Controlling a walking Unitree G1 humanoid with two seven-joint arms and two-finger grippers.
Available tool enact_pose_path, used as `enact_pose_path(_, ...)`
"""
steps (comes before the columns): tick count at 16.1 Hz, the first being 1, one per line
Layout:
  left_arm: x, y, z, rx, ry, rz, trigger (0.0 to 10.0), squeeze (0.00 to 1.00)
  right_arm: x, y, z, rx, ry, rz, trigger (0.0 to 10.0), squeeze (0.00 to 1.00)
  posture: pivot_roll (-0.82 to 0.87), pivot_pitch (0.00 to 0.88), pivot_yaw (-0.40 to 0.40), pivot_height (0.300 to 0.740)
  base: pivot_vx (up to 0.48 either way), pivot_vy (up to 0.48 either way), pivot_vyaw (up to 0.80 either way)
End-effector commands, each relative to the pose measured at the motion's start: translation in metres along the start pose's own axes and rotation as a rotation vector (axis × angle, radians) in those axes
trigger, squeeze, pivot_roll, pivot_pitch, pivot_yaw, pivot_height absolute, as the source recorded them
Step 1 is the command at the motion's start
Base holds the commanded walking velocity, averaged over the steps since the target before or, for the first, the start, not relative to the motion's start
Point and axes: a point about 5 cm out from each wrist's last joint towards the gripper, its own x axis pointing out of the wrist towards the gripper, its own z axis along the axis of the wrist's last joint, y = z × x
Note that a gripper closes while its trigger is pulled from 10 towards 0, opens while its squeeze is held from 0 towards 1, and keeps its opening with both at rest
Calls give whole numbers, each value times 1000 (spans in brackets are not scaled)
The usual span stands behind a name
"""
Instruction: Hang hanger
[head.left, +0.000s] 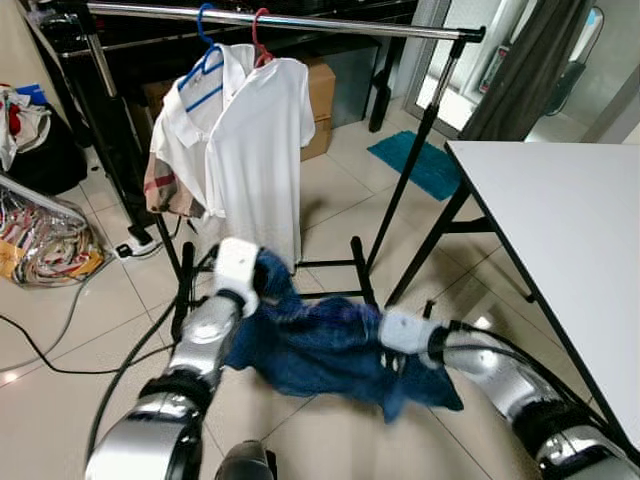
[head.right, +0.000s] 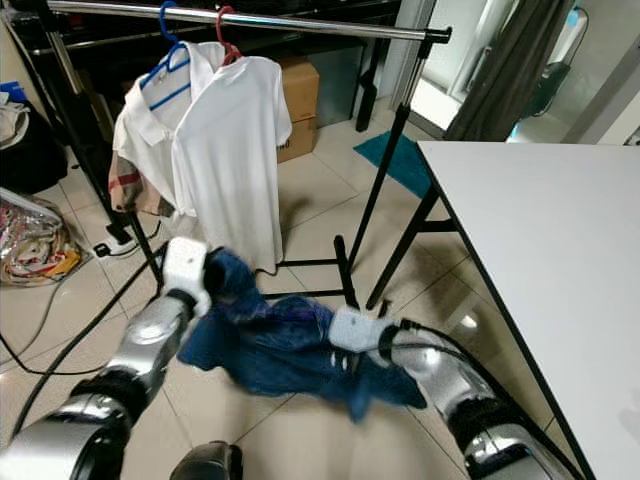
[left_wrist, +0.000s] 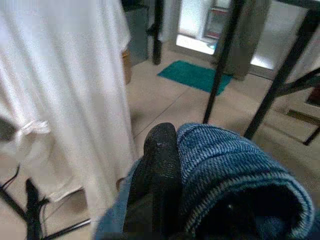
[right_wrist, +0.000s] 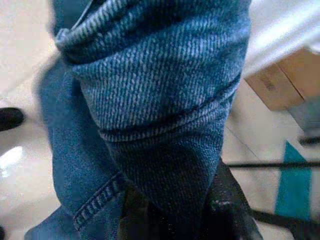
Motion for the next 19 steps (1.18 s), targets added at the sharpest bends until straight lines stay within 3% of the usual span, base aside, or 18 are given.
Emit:
enact_pose_path(1, 3, -6, 2, 20, 4, -28, 10000, 0, -5, -17, -2, 10, 23, -76, 10000, 0, 253, 14, -48, 740, 0, 0, 0)
enact_pose_path(3, 2, -7, 0, 15, 14, -34, 10000, 0, -13, -30, -13, 13, 97, -167, 10000, 0, 248, 14, -47, 740, 0, 0, 0)
enact_pose_path(6, -2, -2, -6, 18, 32, -24, 10000, 0, -19, -29, -19, 19, 115, -148, 10000, 0, 247, 14, -46, 740, 0, 0, 0)
enact_pose_path(7, -5, 1, -10, 23, 41, -16, 10000, 0, -22, -23, -19, 41, 72, -85, 10000, 0, 252, 16, -47, 740, 0, 0, 0)
enact_pose_path(8, -10, 7, -14, 28, 55, -4, 10000, 0, -29, -9, -16, 54, -40, 53, 10000, 0, 252, 16, -47, 740, 0, 0, 0)
enact_pose_path(10, -15, 12, -19, 34, 66, 6, 10000, 0, -41, 1, -16, 59, -103, 184, 10000, 0, 257, 17, -49, 740, 0, 0, 0)
enact_pose_path(16, -19, 18, -21, 51, 77, 12, 10000, 0, -57, -5, -21, 128, -175, 258, 10000, 0, 261, 18, -52, 740, 0, 0, 0)
enact_pose_path(19, -21, 19, -25, 66, 90, 5, 10000, 0, -69, 1, -23, 185, -244, 337, 10000, 0, 260, 19, -48, 740, 0, 0, 0)
